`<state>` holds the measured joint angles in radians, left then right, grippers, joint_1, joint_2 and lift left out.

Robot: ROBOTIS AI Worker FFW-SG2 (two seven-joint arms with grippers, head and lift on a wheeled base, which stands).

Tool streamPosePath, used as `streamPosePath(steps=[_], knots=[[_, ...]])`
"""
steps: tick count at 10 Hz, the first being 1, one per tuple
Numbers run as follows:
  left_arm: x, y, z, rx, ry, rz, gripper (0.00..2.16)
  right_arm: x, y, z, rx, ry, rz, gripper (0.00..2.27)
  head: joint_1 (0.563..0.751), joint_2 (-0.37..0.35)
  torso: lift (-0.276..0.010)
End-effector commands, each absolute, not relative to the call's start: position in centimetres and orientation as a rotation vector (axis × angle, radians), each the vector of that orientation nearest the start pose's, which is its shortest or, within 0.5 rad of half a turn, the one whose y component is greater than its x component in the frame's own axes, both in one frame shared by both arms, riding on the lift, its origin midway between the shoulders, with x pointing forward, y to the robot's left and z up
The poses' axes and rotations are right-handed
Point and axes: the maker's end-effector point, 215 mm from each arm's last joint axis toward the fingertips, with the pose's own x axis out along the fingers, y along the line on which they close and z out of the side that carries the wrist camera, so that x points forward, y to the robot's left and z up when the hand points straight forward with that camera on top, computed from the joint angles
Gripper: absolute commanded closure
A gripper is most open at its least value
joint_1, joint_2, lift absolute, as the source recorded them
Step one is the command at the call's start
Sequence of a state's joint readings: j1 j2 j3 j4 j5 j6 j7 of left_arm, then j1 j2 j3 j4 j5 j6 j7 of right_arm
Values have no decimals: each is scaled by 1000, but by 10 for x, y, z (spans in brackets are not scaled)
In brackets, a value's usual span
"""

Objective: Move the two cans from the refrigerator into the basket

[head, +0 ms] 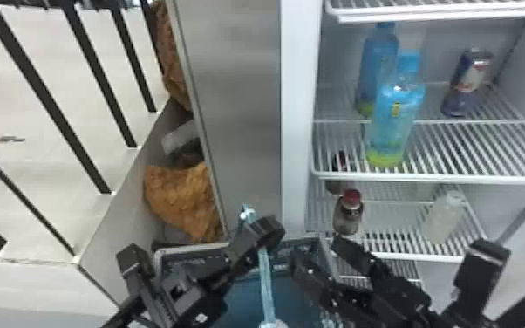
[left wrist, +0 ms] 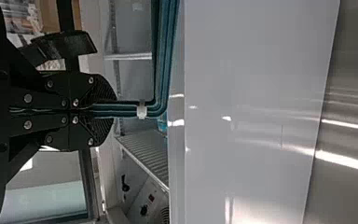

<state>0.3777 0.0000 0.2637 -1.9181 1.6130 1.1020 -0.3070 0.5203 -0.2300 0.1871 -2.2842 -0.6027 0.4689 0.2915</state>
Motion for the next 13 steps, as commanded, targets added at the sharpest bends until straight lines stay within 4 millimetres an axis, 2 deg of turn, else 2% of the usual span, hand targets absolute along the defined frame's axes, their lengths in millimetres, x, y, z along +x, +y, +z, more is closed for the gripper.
streamPosePath(steps=[1,2,4,5,7,10,13], knots=[[364,79,-290,-1559,484,-863,1200,374,-46,-312,477,270,681,124,695,86,-35],[364,79,-290,-1559,484,-863,1200,386,-73,-304,451,227,624,124,695,78,-35],[364,80,-291,-1561,483,-860,1200,405,-142,-289,367,157,483,124,695,-4,-35],[363,81,-292,-1562,483,-857,1200,408,-167,-280,335,129,434,124,695,-29,-35],[363,79,-292,-1563,486,-860,1200,413,-216,-262,273,70,337,125,695,-124,-35],[363,79,-292,-1563,486,-860,1200,420,-255,-237,212,7,252,122,695,-221,-35],[362,78,-291,-1564,489,-864,1200,438,-292,-228,146,-27,176,121,695,-267,-35]])
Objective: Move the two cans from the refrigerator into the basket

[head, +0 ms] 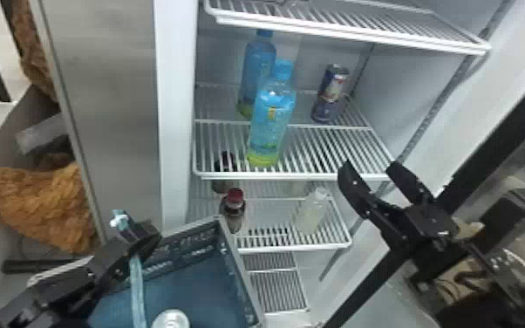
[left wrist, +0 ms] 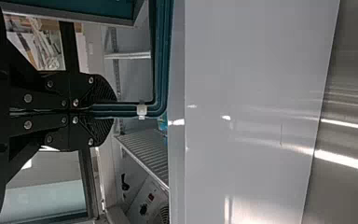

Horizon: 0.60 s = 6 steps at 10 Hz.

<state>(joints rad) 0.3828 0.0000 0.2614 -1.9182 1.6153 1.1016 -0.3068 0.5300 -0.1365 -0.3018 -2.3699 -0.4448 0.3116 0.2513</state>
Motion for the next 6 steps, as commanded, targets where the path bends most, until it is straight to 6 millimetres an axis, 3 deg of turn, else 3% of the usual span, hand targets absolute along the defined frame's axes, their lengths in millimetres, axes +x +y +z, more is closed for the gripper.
streamPosePath(steps=[1,6], knots=[[362,78,-291,-1564,489,-864,1200,447,-301,-228,134,-34,162,125,695,-283,-35],[365,76,-286,-1563,481,-876,1200,486,-319,-236,150,-44,114,125,695,-313,-35]])
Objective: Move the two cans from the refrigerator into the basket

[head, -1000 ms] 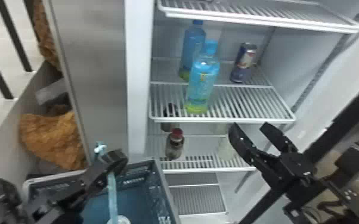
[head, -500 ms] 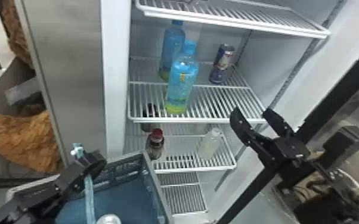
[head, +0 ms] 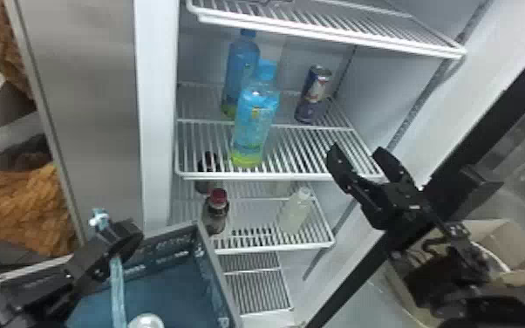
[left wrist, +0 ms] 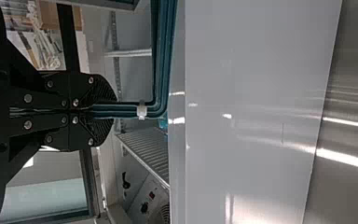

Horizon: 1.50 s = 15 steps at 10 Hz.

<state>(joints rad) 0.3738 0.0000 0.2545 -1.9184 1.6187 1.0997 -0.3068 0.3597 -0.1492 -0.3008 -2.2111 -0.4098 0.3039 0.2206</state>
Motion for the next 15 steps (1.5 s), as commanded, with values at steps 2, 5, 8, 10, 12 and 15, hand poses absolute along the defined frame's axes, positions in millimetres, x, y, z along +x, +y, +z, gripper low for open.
streamPosePath(steps=[2,5,8,10,12,15], knots=[[367,74,-282,-1561,476,-888,1200,502,-329,-242,147,-40,89,125,695,-314,-35],[374,68,-275,-1556,468,-910,1200,527,-338,-244,151,-42,69,125,695,-324,-35],[379,63,-269,-1576,459,-927,1200,547,-346,-242,136,-48,44,125,695,-326,-35],[380,59,-269,-1581,462,-934,1200,565,-341,-240,119,-47,49,122,687,-331,-35],[380,55,-268,-1588,465,-941,1200,583,-347,-237,111,-49,42,121,673,-323,-35],[381,56,-269,-1594,465,-938,1200,608,-356,-256,94,-8,-4,119,662,-327,-35]])
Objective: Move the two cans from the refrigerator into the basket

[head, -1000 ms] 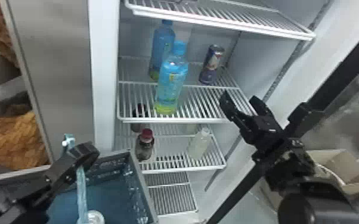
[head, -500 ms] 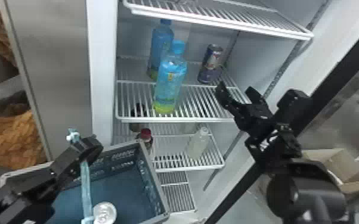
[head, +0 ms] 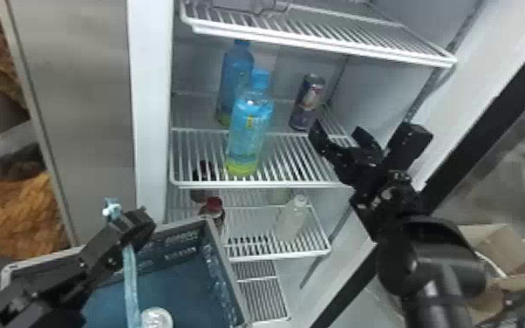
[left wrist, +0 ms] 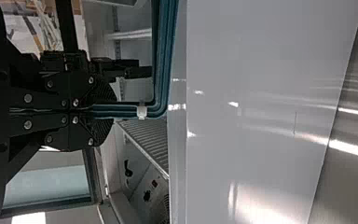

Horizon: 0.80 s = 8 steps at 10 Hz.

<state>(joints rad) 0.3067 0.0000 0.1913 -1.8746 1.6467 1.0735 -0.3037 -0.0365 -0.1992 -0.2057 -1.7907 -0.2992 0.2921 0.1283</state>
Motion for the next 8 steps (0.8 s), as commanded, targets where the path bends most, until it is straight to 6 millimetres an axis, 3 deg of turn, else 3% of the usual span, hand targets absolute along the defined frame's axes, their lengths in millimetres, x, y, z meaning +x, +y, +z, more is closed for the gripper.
streamPosePath(steps=[1,5,8], knots=[[380,56,-269,-1595,466,-940,1200,619,-359,-261,87,8,-15,119,662,-326,-35],[381,53,-268,-1602,470,-947,1200,655,-346,-284,98,81,-4,117,656,-318,-35],[381,50,-269,-1609,477,-952,1200,677,-342,-282,81,93,-9,117,654,-300,-35]])
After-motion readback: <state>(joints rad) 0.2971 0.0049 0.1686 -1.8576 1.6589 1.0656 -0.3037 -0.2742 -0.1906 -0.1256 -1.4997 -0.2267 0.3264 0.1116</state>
